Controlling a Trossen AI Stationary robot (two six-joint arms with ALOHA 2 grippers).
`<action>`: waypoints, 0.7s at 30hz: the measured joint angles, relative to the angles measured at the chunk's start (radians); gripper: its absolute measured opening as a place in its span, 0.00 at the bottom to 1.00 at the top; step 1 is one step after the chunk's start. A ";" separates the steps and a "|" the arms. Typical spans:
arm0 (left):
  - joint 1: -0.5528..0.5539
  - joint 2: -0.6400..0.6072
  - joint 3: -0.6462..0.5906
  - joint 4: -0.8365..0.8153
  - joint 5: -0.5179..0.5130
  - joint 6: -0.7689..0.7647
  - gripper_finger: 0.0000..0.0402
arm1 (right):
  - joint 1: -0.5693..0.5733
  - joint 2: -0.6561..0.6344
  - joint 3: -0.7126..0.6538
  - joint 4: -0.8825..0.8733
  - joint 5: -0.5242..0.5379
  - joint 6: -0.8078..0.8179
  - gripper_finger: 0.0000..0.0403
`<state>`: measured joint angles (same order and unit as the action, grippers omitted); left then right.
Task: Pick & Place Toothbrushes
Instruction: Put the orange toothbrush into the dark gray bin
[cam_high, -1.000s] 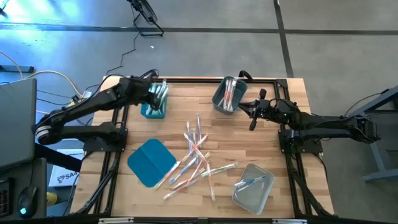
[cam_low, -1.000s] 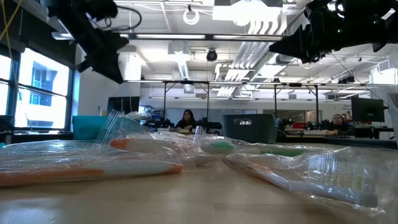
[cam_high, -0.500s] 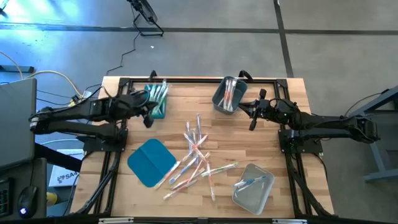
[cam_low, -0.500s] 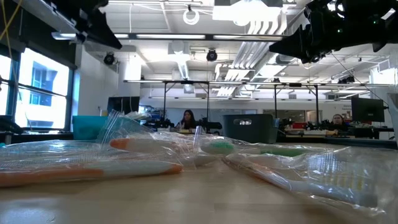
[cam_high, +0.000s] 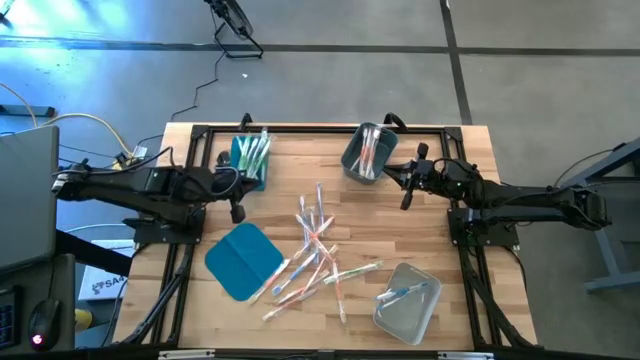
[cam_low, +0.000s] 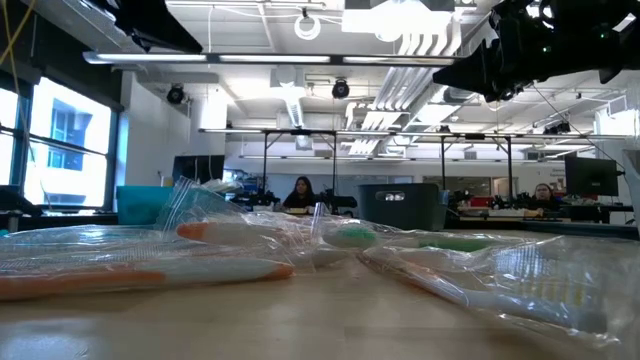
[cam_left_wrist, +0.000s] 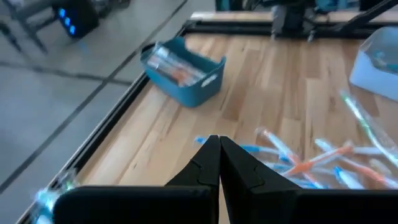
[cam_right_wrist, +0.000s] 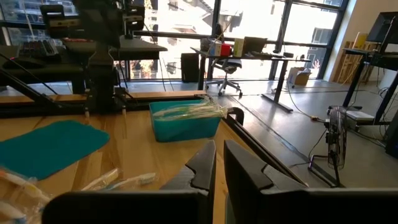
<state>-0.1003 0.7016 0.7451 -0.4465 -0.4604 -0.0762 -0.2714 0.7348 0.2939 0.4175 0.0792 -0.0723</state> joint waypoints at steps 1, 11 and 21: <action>-0.007 -0.005 -0.015 0.028 0.002 0.013 0.00 | 0.000 0.000 0.000 0.000 0.000 0.000 0.06; -0.025 -0.041 -0.208 0.263 0.028 0.056 0.00 | 0.000 0.000 0.000 -0.002 0.000 0.000 0.06; -0.025 -0.044 -0.214 0.272 0.029 0.057 0.00 | 0.000 0.000 0.000 -0.003 0.000 0.000 0.06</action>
<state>-0.1249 0.6579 0.5312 -0.1741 -0.4316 -0.0196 -0.2710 0.7346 0.2939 0.4141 0.0788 -0.0723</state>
